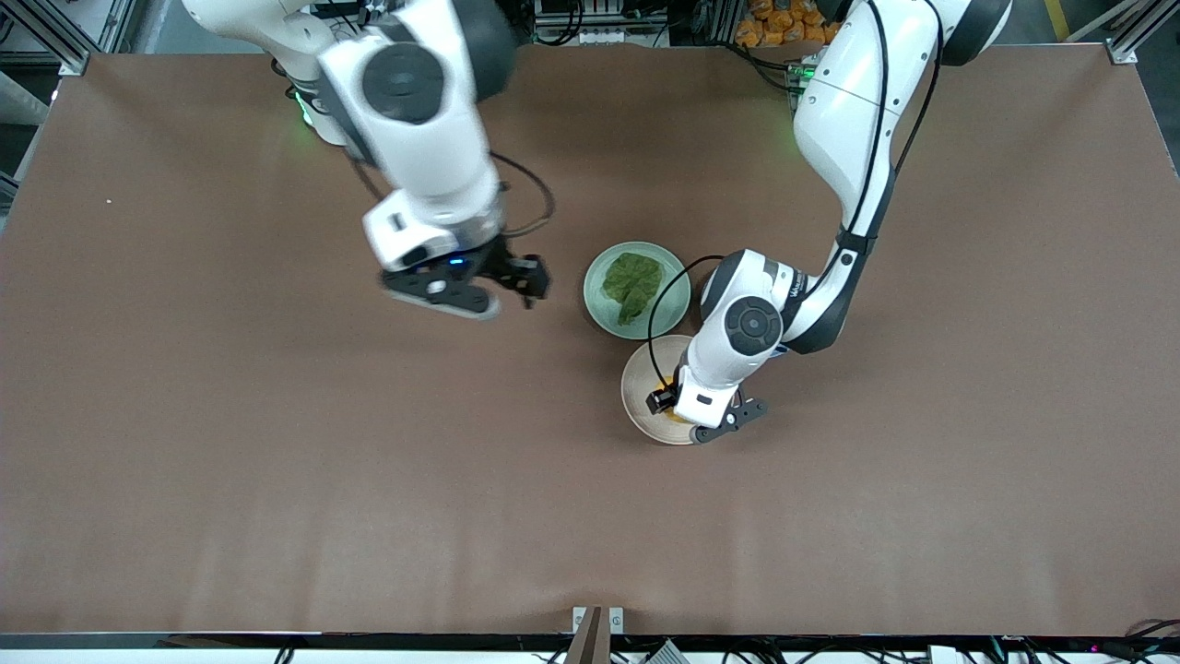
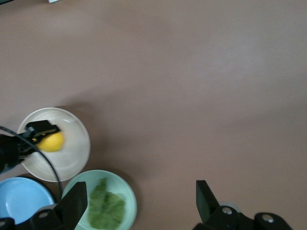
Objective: Place lemon and lettuce in plates
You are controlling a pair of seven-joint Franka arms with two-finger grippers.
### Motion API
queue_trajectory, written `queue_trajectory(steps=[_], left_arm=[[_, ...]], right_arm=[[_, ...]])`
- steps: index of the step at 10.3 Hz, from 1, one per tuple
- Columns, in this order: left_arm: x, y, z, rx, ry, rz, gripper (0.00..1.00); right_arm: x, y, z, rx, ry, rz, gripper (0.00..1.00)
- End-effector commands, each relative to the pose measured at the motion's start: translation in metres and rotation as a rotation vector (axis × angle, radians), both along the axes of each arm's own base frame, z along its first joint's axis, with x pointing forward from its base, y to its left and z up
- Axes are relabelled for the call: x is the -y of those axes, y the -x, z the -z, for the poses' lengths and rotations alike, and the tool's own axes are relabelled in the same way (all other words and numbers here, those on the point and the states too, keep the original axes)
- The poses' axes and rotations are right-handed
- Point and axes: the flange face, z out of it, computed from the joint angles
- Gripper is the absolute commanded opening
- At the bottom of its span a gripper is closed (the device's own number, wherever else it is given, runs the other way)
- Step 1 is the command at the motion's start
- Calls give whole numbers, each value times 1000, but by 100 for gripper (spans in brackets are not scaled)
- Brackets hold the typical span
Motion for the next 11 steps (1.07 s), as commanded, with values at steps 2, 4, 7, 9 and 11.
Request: queue_trajectory(steps=[2, 4, 7, 9, 11], left_arm=[[-26, -18, -18, 52, -51, -13, 100], [-74, -46, -46, 83, -35, -95, 100], [-154, -74, -66, 78, -39, -214, 100], [-198, -86, -65, 75, -42, -270, 100], [-227, -78, -68, 51, -45, -318, 100]], right_arm=[[97, -28, -55, -31, -2, -104, 100], [155, -44, -73, -30, 21, -148, 100], [239, -62, -86, -5, 26, -181, 100], [294, -60, -107, 28, 31, -169, 100], [334, -52, -124, 46, 38, -196, 100]])
